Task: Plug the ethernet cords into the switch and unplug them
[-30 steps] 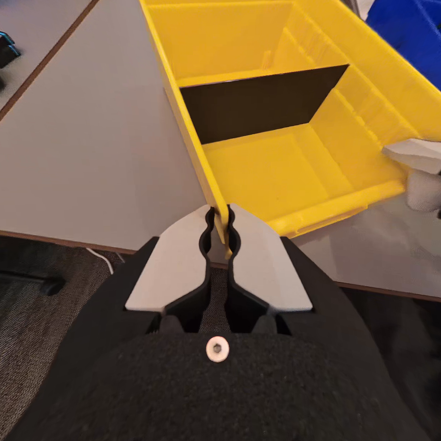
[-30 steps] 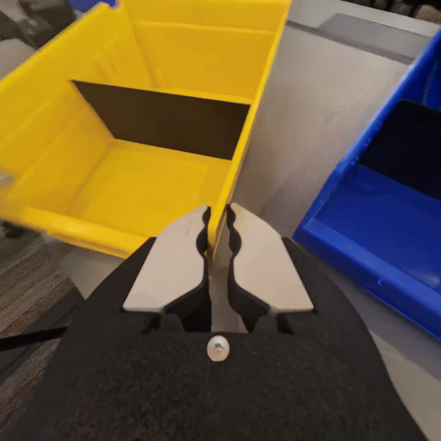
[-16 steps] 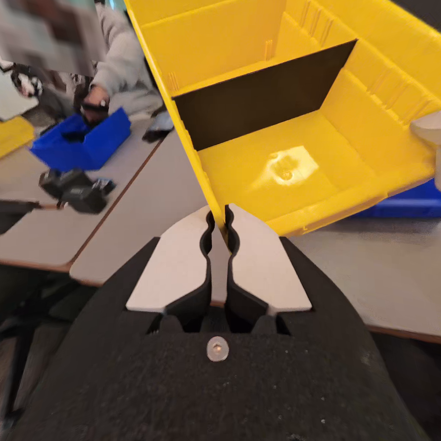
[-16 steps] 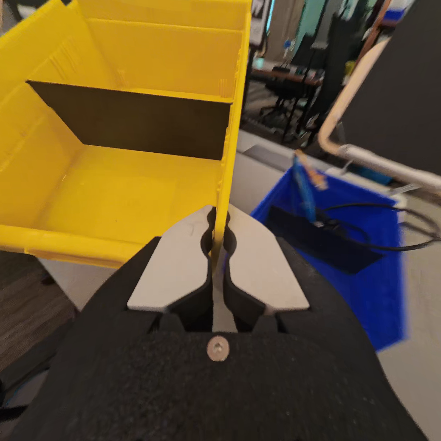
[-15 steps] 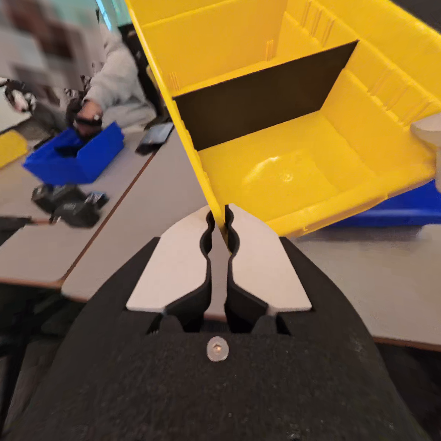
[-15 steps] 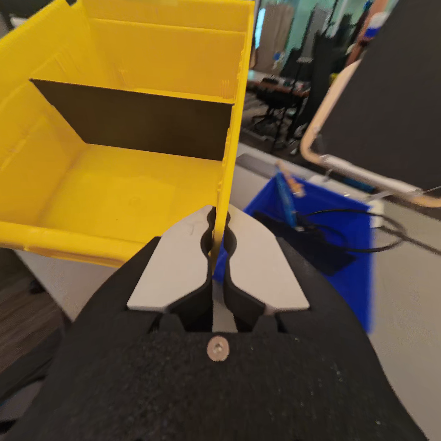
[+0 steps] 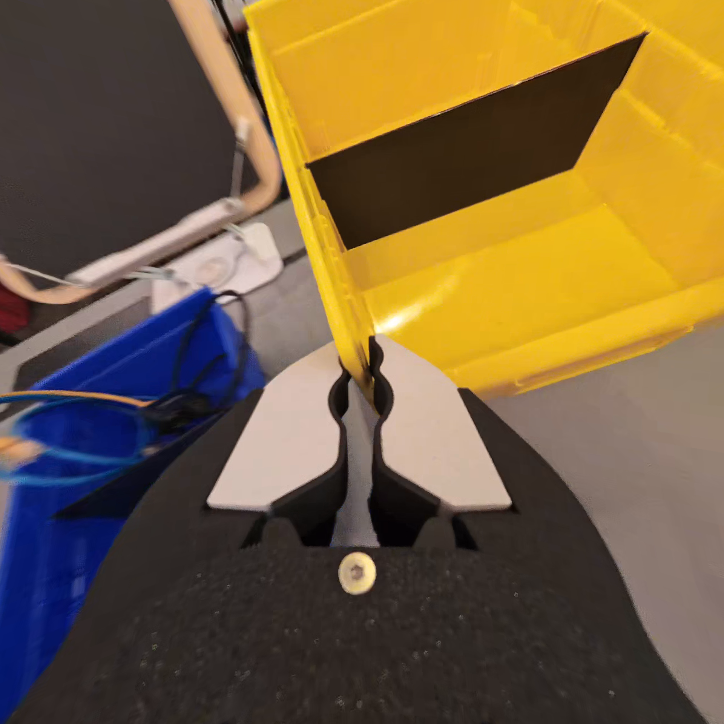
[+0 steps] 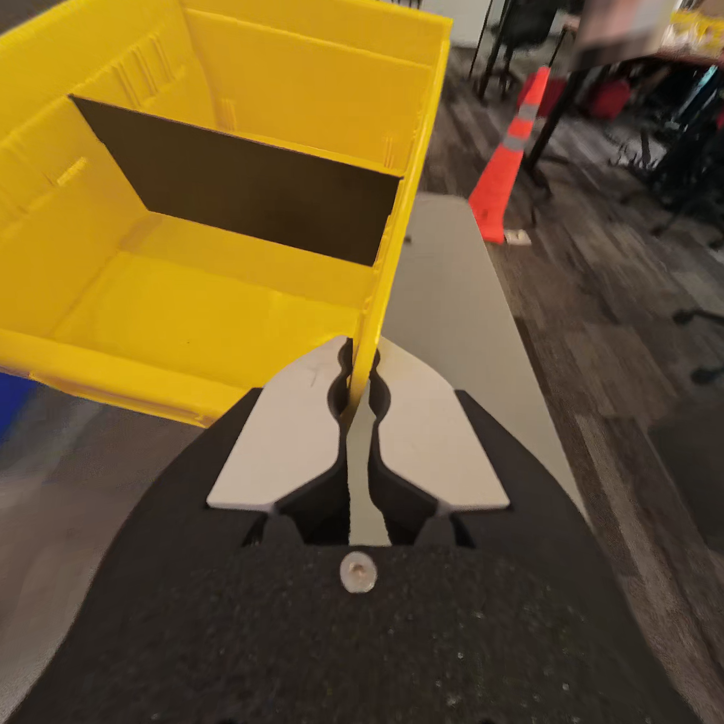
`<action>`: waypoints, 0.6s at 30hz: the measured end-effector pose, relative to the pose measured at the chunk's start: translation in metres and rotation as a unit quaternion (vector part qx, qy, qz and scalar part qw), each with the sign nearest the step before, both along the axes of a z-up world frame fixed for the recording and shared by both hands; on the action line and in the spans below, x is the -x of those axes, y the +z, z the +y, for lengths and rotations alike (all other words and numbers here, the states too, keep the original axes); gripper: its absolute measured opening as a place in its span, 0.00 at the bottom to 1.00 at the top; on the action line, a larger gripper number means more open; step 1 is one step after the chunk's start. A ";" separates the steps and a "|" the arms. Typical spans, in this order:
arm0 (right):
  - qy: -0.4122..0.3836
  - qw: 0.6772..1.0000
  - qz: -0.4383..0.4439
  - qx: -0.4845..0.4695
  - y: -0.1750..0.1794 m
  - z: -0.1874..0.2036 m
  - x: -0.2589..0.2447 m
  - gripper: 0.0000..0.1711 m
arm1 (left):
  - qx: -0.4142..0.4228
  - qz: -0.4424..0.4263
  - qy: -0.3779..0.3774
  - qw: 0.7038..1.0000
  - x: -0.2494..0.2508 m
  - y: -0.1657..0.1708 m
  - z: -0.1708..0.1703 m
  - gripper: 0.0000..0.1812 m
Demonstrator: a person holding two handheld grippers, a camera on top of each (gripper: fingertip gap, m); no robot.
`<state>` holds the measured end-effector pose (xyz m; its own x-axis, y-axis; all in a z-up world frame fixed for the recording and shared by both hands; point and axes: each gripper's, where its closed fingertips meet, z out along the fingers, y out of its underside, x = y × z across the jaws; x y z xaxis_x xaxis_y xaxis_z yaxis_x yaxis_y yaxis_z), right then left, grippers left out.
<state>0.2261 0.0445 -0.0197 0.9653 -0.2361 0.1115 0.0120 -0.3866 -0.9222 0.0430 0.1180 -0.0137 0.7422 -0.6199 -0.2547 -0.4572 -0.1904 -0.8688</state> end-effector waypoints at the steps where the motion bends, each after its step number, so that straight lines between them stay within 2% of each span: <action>1: 0.005 1.000 -0.006 0.030 -0.021 0.000 -0.019 0.04 | 0.013 0.010 0.002 1.000 -0.020 -0.020 0.003 0.04; 4: 0.043 0.995 0.022 0.088 -0.071 0.000 -0.048 0.05 | 0.069 0.008 0.021 0.997 -0.050 -0.073 0.001 0.03; 7: 0.060 0.993 0.018 0.105 -0.101 0.002 -0.057 0.04 | 0.112 -0.023 0.020 0.993 -0.056 -0.104 -0.011 0.03; 12: 0.051 0.995 0.015 0.086 -0.119 0.004 -0.063 0.03 | 0.105 -0.012 -0.010 0.994 -0.057 -0.122 -0.026 0.05; 14: 0.054 0.994 0.051 0.083 -0.121 0.007 -0.066 0.03 | 0.094 -0.014 -0.032 0.995 -0.060 -0.119 -0.031 0.07; 17: 0.054 0.991 0.054 0.110 -0.121 0.007 -0.071 0.03 | 0.087 0.002 -0.050 0.995 -0.064 -0.116 -0.033 0.10; 18: 0.044 0.991 0.044 0.120 -0.119 0.006 -0.074 0.07 | 0.080 0.010 -0.050 0.996 -0.063 -0.112 -0.031 0.11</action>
